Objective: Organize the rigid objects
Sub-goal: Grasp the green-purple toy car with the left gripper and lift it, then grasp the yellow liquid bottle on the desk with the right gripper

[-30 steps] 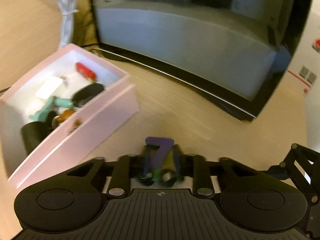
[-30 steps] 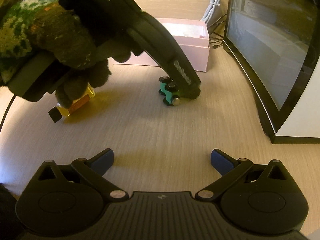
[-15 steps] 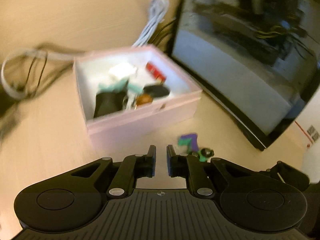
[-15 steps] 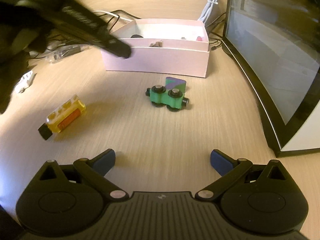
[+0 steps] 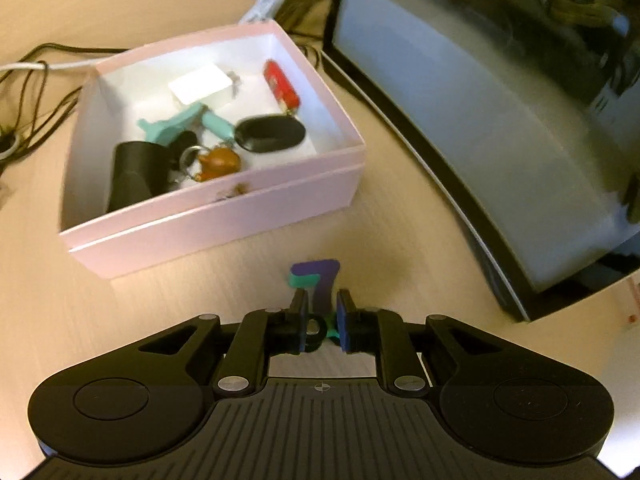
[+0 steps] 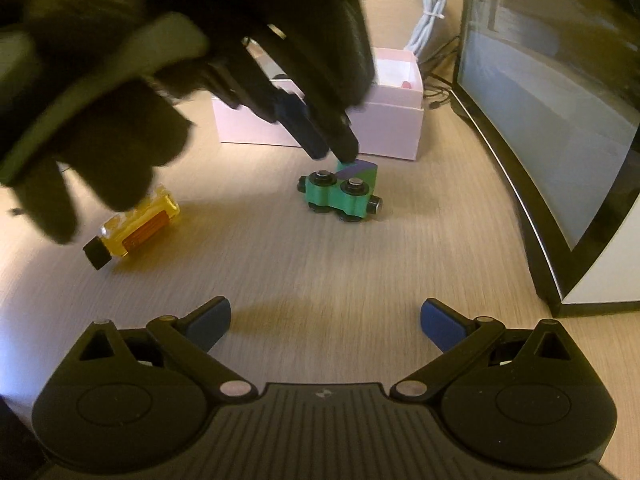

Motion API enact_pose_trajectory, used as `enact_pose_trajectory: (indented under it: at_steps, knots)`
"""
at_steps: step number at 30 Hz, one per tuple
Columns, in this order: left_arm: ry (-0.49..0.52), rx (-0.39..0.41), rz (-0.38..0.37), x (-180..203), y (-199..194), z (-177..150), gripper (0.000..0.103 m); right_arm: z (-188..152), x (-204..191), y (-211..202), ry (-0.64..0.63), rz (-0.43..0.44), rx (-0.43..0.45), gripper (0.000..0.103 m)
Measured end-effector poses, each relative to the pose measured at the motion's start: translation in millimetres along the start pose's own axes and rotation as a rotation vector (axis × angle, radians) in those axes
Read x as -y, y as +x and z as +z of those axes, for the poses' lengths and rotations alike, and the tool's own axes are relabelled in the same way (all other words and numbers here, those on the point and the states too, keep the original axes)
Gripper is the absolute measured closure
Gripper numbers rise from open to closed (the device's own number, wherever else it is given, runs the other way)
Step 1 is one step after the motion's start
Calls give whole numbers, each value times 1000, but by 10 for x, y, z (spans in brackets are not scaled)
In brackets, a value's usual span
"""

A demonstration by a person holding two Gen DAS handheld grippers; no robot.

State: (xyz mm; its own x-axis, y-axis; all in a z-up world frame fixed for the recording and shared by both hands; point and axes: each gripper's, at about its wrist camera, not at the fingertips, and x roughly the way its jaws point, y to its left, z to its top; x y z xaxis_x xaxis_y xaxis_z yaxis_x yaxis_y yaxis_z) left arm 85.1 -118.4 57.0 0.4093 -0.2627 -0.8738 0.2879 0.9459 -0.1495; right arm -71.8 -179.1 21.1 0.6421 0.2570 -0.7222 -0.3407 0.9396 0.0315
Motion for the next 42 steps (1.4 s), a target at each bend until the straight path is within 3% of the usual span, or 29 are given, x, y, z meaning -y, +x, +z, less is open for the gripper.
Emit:
enact_pose_trajectory:
  at_steps: [5,9,19,27,33,39,42]
  knots:
    - [29,-75,51,146,223,35,79,-54,41,-26,-39,41,28,1]
    - [49,-65,53,165,210,25,80,-75,91,-36,-65,70,38,1]
    - [-36,77,-18,-40,-62,-238,88,-46,204,-10,-56,65,51,1]
    - [-175,259,-57,-500,-728,-386,89,58,253,31,-5,93,50,5]
    - [-243,371,27,-994,-1327,-663,89,265,-19,84,-24,150,78,5]
    - [-337,362,160,-1502,-1706,-1158,88,500,-628,258,-85,304,42,5]
    - [-394,345,201,-1716,-1803,-1442,89,528,-926,329,-151,316,24,5]
